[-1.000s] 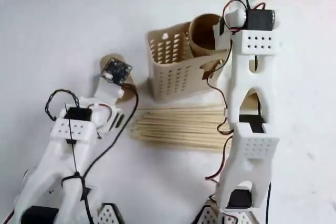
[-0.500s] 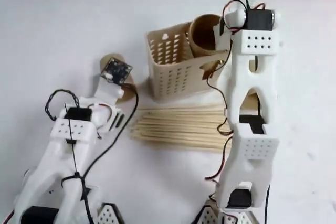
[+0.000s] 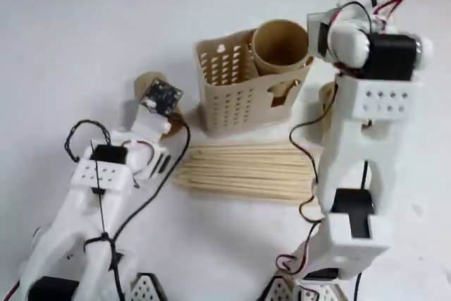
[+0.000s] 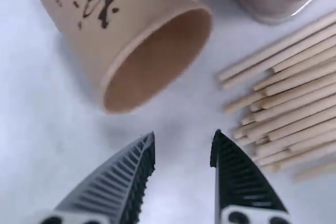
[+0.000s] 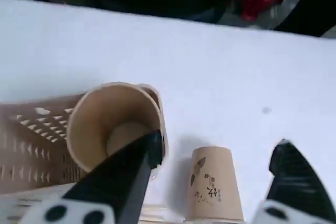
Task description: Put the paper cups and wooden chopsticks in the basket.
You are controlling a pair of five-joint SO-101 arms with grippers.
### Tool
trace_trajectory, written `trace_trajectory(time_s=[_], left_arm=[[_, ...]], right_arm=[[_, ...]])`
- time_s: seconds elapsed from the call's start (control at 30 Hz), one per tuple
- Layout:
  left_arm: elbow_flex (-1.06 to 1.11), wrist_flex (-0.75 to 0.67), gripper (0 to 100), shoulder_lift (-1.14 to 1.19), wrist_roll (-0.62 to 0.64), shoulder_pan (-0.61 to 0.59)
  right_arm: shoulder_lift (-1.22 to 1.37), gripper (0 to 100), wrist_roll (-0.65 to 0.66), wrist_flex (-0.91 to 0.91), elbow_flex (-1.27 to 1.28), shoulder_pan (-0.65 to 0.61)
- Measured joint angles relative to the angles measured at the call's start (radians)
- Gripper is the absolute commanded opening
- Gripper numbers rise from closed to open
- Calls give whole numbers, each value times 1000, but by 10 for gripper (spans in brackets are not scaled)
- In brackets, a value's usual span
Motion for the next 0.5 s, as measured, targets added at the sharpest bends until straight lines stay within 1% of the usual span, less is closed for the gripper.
trace_trajectory(time_s=[0.17,0.27,0.43,0.5], left_arm=[[11,-3,188,2,0,2],[11,-3,188,2,0,3],[11,-3,188,2,0,3],[11,-3,188,2,0,5]], right_arm=[[-106,325,0,2,11,0],[-190,325,0,2,71,21],[-354,325,0,2,269,32],[-422,325,28,2,365,31]])
